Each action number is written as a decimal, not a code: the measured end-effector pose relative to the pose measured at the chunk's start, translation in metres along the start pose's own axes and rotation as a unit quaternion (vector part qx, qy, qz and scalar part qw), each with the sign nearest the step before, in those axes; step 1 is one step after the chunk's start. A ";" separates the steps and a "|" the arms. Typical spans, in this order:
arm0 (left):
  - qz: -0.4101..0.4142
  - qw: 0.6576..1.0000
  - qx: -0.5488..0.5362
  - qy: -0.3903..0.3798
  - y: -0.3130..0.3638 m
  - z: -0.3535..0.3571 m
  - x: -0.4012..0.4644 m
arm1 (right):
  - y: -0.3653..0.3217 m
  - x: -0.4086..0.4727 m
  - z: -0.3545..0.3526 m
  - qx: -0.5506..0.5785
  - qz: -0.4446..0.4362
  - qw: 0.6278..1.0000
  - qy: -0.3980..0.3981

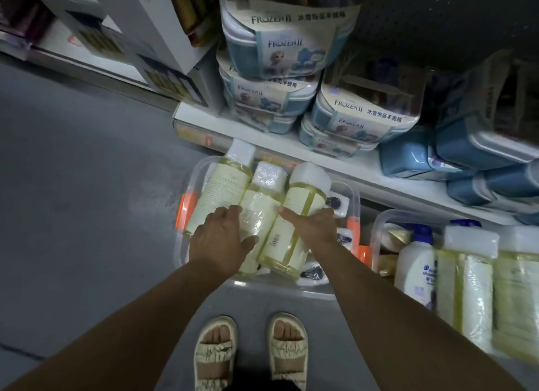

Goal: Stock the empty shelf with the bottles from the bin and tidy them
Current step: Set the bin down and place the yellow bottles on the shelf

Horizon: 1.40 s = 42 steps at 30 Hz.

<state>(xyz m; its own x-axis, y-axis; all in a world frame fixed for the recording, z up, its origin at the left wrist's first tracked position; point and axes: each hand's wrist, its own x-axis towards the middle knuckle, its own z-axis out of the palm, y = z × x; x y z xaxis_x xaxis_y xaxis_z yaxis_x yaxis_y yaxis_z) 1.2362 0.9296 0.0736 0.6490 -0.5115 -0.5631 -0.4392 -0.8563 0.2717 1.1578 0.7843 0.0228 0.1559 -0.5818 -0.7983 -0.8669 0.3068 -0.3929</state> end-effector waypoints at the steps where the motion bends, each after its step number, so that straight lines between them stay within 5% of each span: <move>1: 0.003 1.000 -0.003 0.003 -0.001 0.000 0.001 | 0.000 0.001 0.000 0.010 0.009 1.000 0.005; 9: 0.022 0.996 -0.082 -0.022 0.010 -0.001 0.000 | 0.014 -0.010 -0.016 0.095 0.005 0.995 0.009; 14: 0.042 0.971 -0.174 -0.159 0.040 0.001 -0.014 | -0.004 -0.028 -0.032 0.109 0.002 0.994 0.014; 21: 0.016 0.963 -0.237 -0.128 0.064 -0.010 -0.017 | -0.024 -0.041 -0.042 0.120 -0.053 0.991 0.028; 36: -0.008 0.884 -0.391 -0.254 0.065 -0.039 -0.017 | -0.024 -0.055 -0.101 0.369 -0.071 0.903 -0.209; 42: -0.002 0.891 -0.373 -0.257 0.066 -0.035 -0.021 | -0.026 -0.057 -0.090 0.300 -0.092 0.943 -0.108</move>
<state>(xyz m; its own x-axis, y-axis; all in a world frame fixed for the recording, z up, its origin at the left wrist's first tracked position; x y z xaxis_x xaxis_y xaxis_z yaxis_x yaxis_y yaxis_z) 1.2157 0.8816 0.1310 0.1951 -0.5725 -0.7963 0.2228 -0.7649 0.6045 1.1288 0.7415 0.1192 0.4263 -0.5201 -0.7401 -0.4012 0.6246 -0.6700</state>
